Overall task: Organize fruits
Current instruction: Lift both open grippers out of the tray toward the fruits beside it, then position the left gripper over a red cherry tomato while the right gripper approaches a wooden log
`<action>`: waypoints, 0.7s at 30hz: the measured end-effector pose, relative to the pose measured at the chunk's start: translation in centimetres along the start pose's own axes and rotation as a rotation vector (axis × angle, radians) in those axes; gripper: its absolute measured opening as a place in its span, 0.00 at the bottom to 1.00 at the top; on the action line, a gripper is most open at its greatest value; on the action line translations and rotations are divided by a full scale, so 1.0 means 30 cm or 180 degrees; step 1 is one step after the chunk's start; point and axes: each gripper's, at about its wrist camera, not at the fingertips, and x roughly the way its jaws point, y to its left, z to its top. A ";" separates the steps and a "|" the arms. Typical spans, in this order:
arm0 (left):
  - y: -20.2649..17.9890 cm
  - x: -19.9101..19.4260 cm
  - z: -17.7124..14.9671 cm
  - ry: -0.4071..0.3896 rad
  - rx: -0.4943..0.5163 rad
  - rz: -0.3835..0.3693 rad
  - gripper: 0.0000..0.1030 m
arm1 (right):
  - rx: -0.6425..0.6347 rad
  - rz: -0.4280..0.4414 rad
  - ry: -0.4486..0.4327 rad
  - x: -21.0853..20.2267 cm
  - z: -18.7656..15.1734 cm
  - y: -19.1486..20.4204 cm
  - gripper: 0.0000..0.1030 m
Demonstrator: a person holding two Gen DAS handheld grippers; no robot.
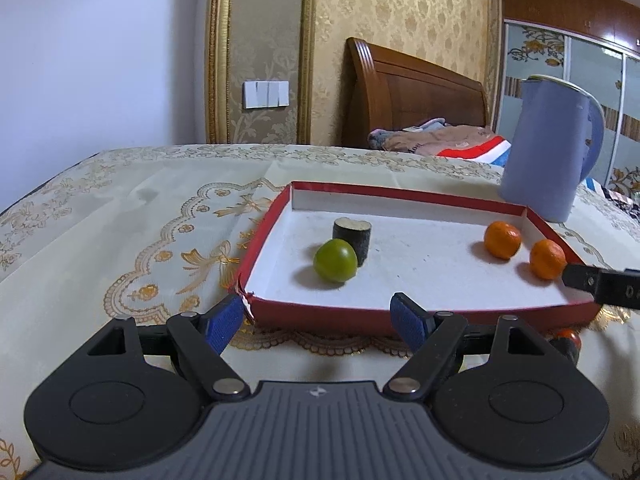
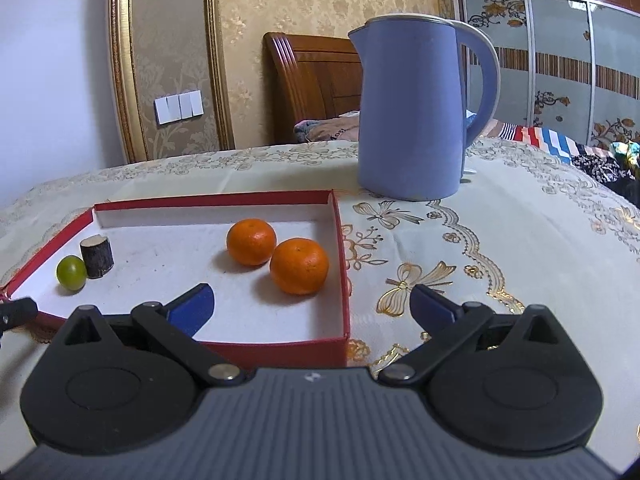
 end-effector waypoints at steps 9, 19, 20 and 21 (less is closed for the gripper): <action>-0.032 -0.061 -0.041 -0.0019 0.0263 -0.0263 0.78 | 0.0070 0.0151 -0.0009 -0.087 -0.048 -0.035 1.00; -0.003 -0.096 -0.096 0.0105 0.0189 -0.0614 0.85 | 0.0027 0.0189 0.0084 -0.098 -0.072 -0.036 1.00; 0.004 -0.099 -0.097 0.0088 0.0143 -0.0612 0.85 | 0.0047 0.0193 0.0090 -0.098 -0.072 -0.040 1.00; 0.006 -0.103 -0.098 0.0067 0.0134 -0.0621 0.85 | 0.0065 0.0195 0.0096 -0.098 -0.072 -0.043 1.00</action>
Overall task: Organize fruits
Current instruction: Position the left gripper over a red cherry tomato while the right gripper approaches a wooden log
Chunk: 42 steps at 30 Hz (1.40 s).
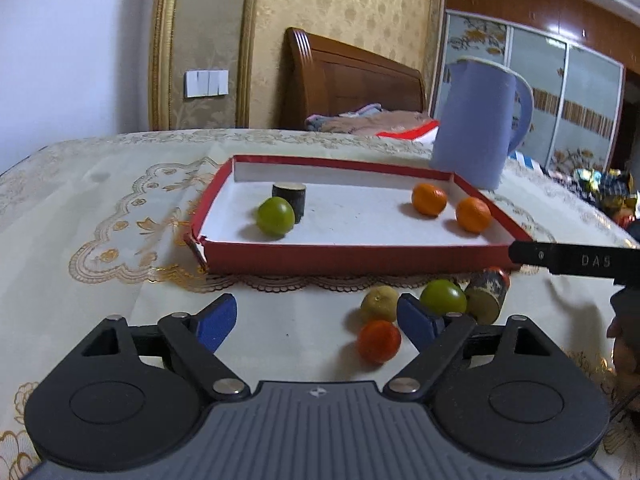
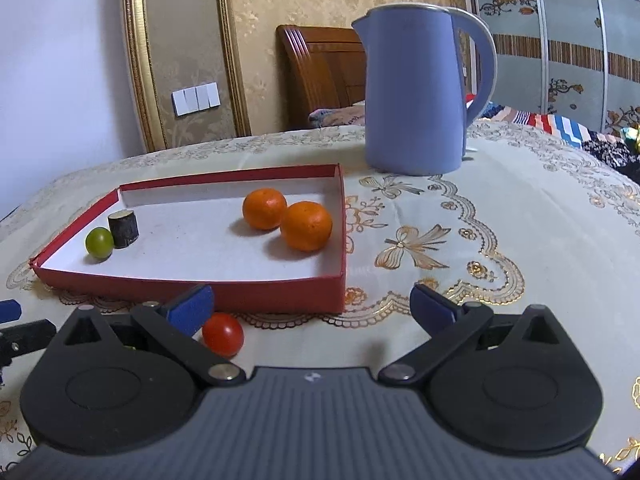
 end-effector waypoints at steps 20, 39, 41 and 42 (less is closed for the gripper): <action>-0.074 0.069 -0.011 0.0439 0.0420 0.0026 0.85 | 0.0035 -0.0005 0.0033 0.006 0.000 -0.007 1.00; -0.092 0.074 -0.008 0.0436 0.0504 0.0068 0.75 | 0.0047 -0.0013 0.0135 0.021 0.000 -0.011 1.00; -0.099 0.081 -0.004 0.0435 0.0485 0.0104 0.75 | 0.0047 -0.0014 0.0138 0.022 0.000 -0.010 1.00; -0.101 0.083 -0.002 0.0437 0.0486 0.0124 0.75 | 0.0051 -0.0013 0.0137 0.022 0.000 -0.010 1.00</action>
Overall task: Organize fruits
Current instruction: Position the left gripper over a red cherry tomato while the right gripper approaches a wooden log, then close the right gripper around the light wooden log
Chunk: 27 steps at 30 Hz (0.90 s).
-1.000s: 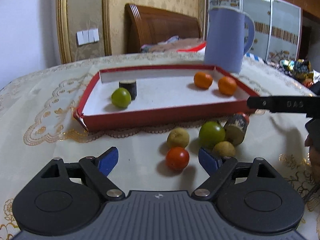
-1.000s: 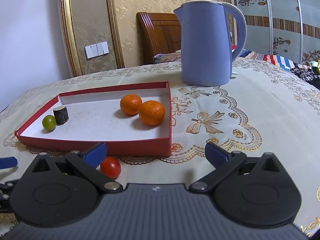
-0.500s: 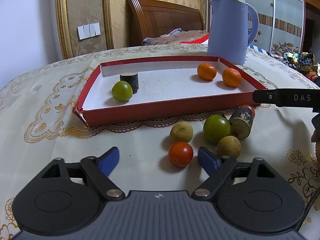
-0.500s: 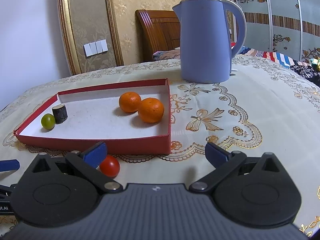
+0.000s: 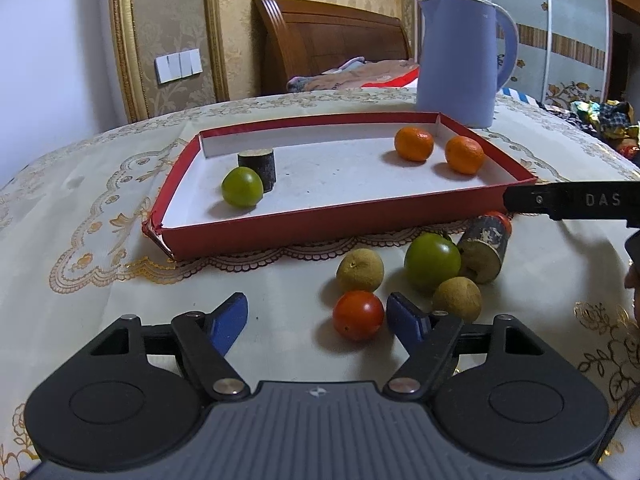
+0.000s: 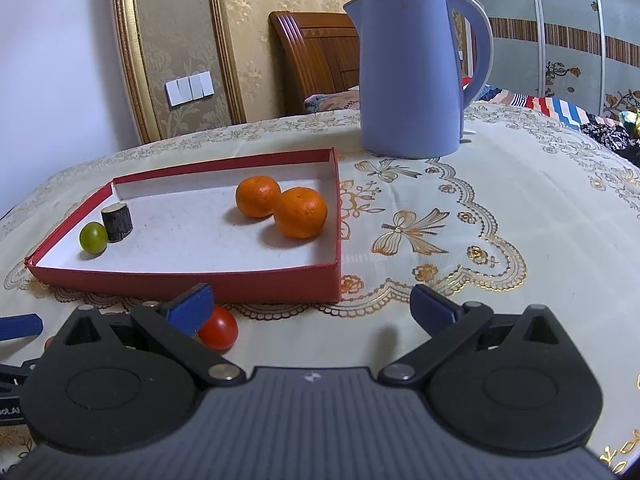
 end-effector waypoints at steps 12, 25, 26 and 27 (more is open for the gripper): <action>0.103 -0.004 -0.008 0.0024 -0.0424 0.0388 0.76 | -0.0198 0.0221 0.0080 -0.041 -0.035 -0.003 1.00; 0.113 -0.003 -0.013 0.0037 -0.0466 0.0389 0.79 | -0.0848 0.0205 0.0090 -0.082 -0.074 0.094 1.00; 0.114 -0.003 -0.013 0.0037 -0.0467 0.0387 0.79 | -0.0901 0.0284 0.0088 -0.084 -0.074 0.102 1.00; 0.112 -0.003 -0.013 0.0038 -0.0468 0.0387 0.79 | -0.0963 0.0360 0.0091 -0.084 -0.075 0.112 1.00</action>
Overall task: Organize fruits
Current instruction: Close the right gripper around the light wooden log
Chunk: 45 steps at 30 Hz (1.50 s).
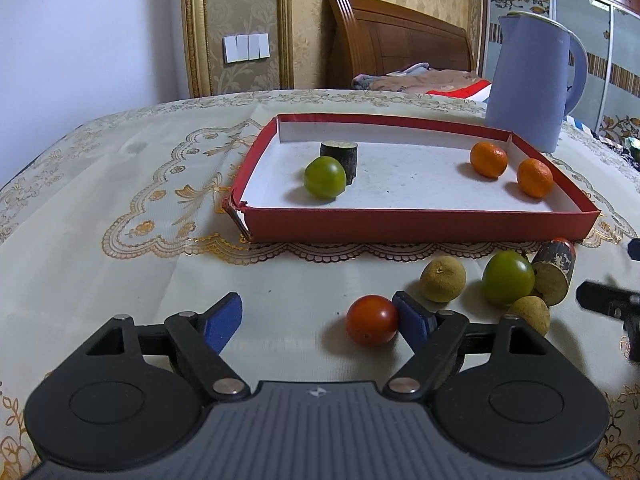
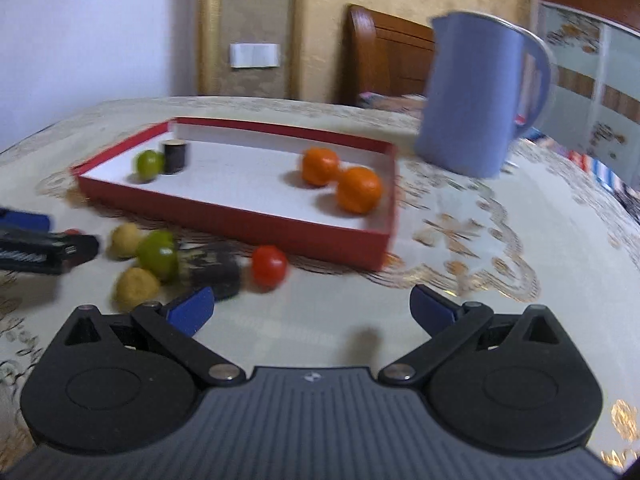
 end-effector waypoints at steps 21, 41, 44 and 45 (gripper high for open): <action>-0.008 0.000 -0.003 0.0014 0.0017 -0.0020 0.84 | -0.0459 0.0443 0.0109 0.073 0.042 0.089 0.52; -0.009 0.002 -0.002 0.0015 0.0014 -0.0028 0.85 | -0.0329 0.0419 -0.0008 -0.010 0.003 0.045 0.56; -0.009 0.001 -0.003 0.0014 0.0013 -0.0029 0.85 | -0.0412 0.0445 0.0084 0.020 0.017 0.073 0.56; -0.008 0.002 -0.002 0.0014 0.0012 -0.0030 0.85 | -0.0399 0.0470 0.0112 0.030 0.021 0.077 0.55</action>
